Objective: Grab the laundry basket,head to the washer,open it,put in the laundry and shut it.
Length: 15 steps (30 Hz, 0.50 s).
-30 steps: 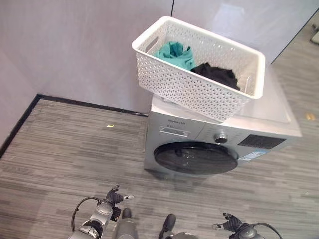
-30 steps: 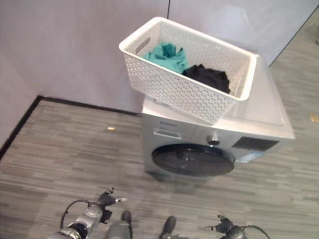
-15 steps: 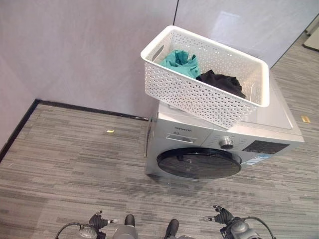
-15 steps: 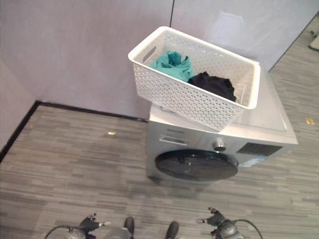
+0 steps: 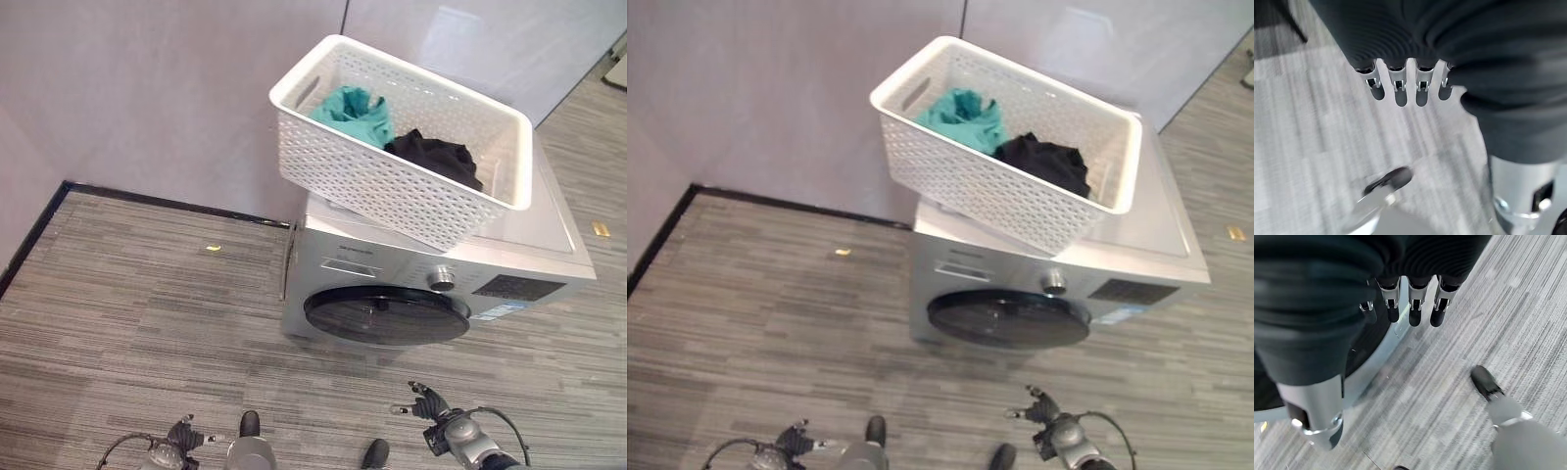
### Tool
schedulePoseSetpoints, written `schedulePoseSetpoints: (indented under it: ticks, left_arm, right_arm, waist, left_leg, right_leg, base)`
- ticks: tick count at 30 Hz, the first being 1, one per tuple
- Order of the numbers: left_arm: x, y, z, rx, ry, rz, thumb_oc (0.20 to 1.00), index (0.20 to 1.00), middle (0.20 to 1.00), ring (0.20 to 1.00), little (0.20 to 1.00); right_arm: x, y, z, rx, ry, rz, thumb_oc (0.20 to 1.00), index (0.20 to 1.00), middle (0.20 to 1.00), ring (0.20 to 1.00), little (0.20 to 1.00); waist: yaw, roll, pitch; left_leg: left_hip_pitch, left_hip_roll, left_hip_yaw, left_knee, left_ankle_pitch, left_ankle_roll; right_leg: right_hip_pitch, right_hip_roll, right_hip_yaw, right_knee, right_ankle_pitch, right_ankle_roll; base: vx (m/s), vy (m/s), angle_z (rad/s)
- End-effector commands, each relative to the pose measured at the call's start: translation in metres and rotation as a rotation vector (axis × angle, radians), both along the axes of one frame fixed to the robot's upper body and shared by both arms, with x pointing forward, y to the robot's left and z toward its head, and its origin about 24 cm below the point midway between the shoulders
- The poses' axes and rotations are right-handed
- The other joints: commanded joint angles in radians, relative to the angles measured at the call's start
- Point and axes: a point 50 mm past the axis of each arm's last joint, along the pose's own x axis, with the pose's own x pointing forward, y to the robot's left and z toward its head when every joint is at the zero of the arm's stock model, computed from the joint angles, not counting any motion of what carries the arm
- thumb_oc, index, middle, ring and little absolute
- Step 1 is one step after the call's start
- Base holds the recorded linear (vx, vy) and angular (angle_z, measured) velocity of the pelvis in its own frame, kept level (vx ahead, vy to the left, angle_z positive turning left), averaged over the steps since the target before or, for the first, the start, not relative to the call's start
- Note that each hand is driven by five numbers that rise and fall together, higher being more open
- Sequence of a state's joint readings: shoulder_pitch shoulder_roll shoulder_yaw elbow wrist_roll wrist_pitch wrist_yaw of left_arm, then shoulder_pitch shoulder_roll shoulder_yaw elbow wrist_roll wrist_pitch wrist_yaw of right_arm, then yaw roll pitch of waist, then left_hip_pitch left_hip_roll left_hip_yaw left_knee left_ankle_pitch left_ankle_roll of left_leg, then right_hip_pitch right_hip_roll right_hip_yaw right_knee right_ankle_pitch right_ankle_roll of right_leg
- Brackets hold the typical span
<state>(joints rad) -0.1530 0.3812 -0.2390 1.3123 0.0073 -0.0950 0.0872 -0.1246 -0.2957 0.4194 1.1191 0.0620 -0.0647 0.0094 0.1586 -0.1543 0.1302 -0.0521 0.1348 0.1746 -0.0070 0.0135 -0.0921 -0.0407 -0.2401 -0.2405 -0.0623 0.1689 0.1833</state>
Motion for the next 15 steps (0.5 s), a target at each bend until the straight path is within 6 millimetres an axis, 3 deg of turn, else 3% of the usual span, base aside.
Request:
schedulePoseSetpoints:
  ticks: [1,4,6,7,8,9,10,11,13,15]
  left_arm:
    - [0.009,-0.012,-0.001,-0.012,-0.016,-0.037,1.0,1.0,1.0,1.0,1.0]
    - [0.023,-0.018,0.003,-0.007,-0.049,-0.07,1.0,1.0,1.0,1.0,1.0]
    - [0.023,-0.018,0.003,-0.007,-0.05,-0.07,1.0,1.0,1.0,1.0,1.0]
    - [0.037,-0.027,0.006,-0.02,-0.086,-0.092,1.0,1.0,1.0,1.0,1.0]
    - [0.053,-0.042,0.01,-0.041,-0.121,-0.132,1.0,1.0,1.0,1.0,1.0]
    - [0.058,-0.046,0.012,-0.052,-0.135,-0.143,1.0,1.0,1.0,1.0,1.0]
    - [0.063,-0.053,0.013,-0.067,-0.15,-0.16,1.0,1.0,1.0,1.0,1.0]
    - [0.063,-0.054,0.012,-0.067,-0.15,-0.161,1.0,1.0,1.0,1.0,1.0]
    - [0.06,-0.064,0.009,-0.087,-0.132,-0.21,1.0,1.0,1.0,1.0,1.0]
    - [0.054,-0.066,0.005,-0.096,-0.113,-0.218,1.0,1.0,1.0,1.0,1.0]
  right_arm:
    - [0.019,-0.01,0.012,-0.043,-0.065,0.045,1.0,1.0,1.0,1.0,1.0]
    - [0.021,-0.012,0.013,-0.061,-0.074,0.062,1.0,1.0,1.0,1.0,1.0]
    - [0.021,-0.013,0.013,-0.061,-0.074,0.062,1.0,1.0,1.0,1.0,1.0]
    - [0.024,-0.017,0.015,-0.076,-0.077,0.05,1.0,1.0,1.0,1.0,1.0]
    - [0.026,-0.028,0.018,-0.103,-0.081,0.027,1.0,1.0,1.0,1.0,1.0]
    - [0.026,-0.031,0.019,-0.112,-0.081,0.022,1.0,1.0,1.0,1.0,1.0]
    - [0.026,-0.038,0.021,-0.125,-0.08,0.011,1.0,1.0,1.0,1.0,1.0]
    - [0.026,-0.038,0.021,-0.125,-0.08,0.011,1.0,1.0,1.0,1.0,1.0]
    - [0.023,-0.045,0.021,-0.135,-0.067,-0.013,1.0,1.0,1.0,1.0,1.0]
    - [0.021,-0.042,0.019,-0.133,-0.064,-0.006,1.0,1.0,1.0,1.0,1.0]
  waist:
    - [0.023,0.014,0.006]
    - [0.011,0.022,0.028]
    - [0.007,0.025,0.027]
    - [-0.009,0.026,0.05]
    - [-0.019,0.024,0.075]
    - [-0.018,0.022,0.08]
    - [-0.02,0.018,0.08]
    - [-0.021,0.022,0.078]
    - [-0.018,0.036,0.045]
    - [-0.008,0.045,0.036]
  left_leg:
    - [-0.032,0.094,-0.087,0.029,0.032,0.01]
    - [-0.068,0.2,-0.1,0.032,0.152,-0.036]
    - [-0.071,0.204,-0.106,0.029,0.155,-0.039]
    - [-0.1,0.22,-0.07,0.055,0.16,-0.034]
    - [-0.137,0.193,-0.011,0.186,0.1,-0.027]
    - [-0.152,0.158,-0.006,0.225,0.07,-0.019]
    - [-0.16,0.096,0.023,0.301,0.012,0.002]
    - [-0.169,0.099,0.021,0.317,-0.001,0.005]
    - [-0.133,-0.029,0.024,0.246,-0.086,0.043]
    - [-0.123,-0.052,-0.02,0.204,-0.085,0.06]
  right_leg:
    - [-0.04,0.07,-0.046,0.13,-0.146,-0.035]
    - [-0.027,0.162,-0.102,0.107,-0.187,-0.076]
    - [-0.026,0.167,-0.107,0.104,-0.187,-0.078]
    - [-0.011,0.186,-0.135,0.068,-0.197,-0.091]
    - [0.003,0.19,-0.157,0.049,-0.207,-0.103]
    - [-0.004,0.185,-0.163,0.047,-0.203,-0.106]
    - [-0.013,0.182,-0.182,0.047,-0.201,-0.115]
    - [-0.015,0.183,-0.183,0.049,-0.204,-0.113]
    - [-0.03,0.188,-0.191,0.05,-0.21,-0.101]
    - [-0.022,0.19,-0.178,0.058,-0.216,-0.099]
  base:
    - [0.13,-0.472,-0.31]
    - [0.06,-0.455,-0.07]
    - [0.01,-0.218,0.21]
    - [0.02,-0.452,0.51]
    - [-0.01,-0.518,0.92]
    - [-0.05,-0.411,1.04]
    - [-0.06,-0.158,0.87]
    - [-0.03,-0.117,0.42]
    - [0.06,-0.023,-0.04]
    - [0.11,-0.007,-0.02]
